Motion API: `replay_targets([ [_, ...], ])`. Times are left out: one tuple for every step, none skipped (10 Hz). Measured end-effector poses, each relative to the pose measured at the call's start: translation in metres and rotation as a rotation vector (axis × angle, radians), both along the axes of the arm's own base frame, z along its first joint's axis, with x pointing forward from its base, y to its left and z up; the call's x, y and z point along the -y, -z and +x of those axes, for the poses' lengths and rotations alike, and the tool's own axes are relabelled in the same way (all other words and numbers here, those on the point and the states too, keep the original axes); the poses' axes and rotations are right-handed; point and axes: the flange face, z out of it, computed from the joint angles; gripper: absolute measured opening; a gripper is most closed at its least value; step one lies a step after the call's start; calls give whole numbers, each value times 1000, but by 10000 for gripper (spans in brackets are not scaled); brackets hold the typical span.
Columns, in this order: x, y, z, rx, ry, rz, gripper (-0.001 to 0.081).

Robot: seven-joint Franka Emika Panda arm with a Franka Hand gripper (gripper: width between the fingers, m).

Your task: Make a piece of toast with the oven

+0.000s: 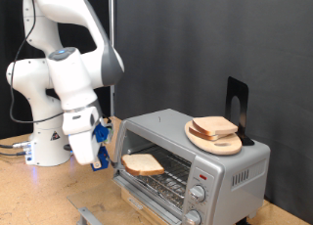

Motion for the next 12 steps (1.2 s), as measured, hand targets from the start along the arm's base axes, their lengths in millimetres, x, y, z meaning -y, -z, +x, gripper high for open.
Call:
replay_targets([
  [-11, -1, 3, -8, -11, -19, 384],
  [-23, -3, 6, -9, -20, -28, 384],
  [-34, -4, 9, -7, -28, -32, 384],
  [-42, -5, 12, -9, -35, -40, 384],
  [-50, -5, 15, -22, -38, -51, 384],
  [-56, -6, 16, -42, -41, -63, 384],
  [-60, -5, 17, -55, -43, -73, 384],
  [-61, -4, 15, -72, -48, -81, 384],
  [-62, -2, 14, -89, -58, -89, 384],
  [-61, 0, 11, -104, -69, -96, 384],
  [-60, 3, 8, -124, -79, -101, 384],
  [-58, 6, 4, -136, -89, -102, 384],
])
